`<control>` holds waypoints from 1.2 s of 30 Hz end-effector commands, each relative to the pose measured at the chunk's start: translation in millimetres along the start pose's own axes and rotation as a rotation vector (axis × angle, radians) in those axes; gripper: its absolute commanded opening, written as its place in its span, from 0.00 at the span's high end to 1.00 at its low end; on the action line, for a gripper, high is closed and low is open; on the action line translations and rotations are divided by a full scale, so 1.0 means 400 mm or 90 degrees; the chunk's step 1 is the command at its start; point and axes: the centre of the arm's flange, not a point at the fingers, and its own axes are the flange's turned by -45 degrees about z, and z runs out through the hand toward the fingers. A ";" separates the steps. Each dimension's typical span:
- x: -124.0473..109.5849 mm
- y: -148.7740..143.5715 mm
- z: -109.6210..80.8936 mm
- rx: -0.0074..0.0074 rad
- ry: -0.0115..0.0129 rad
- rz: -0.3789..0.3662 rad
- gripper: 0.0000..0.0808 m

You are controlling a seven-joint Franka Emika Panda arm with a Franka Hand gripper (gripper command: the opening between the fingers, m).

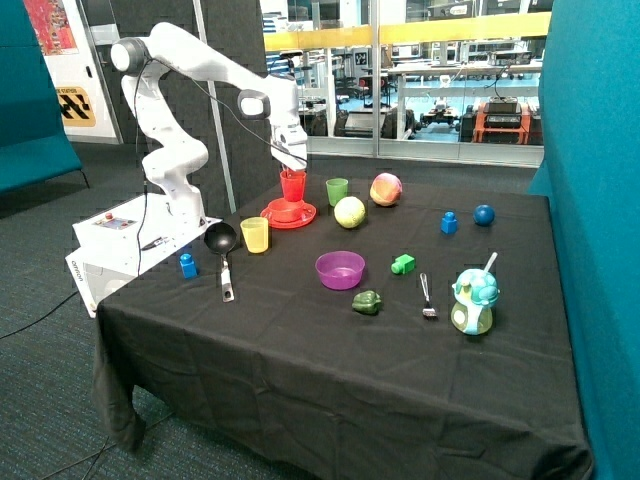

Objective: Place the bowl on the plate and the cup in the bowl matching the color

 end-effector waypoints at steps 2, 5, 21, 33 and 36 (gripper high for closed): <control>0.011 -0.061 0.038 -0.0028 0.0039 -0.021 1.00; 0.012 -0.073 0.051 -0.0028 0.0039 -0.021 1.00; 0.000 -0.111 0.124 -0.0027 0.0040 0.005 1.00; -0.009 -0.126 0.158 -0.0027 0.0040 0.014 1.00; -0.008 -0.130 0.158 -0.0027 0.0040 0.014 1.00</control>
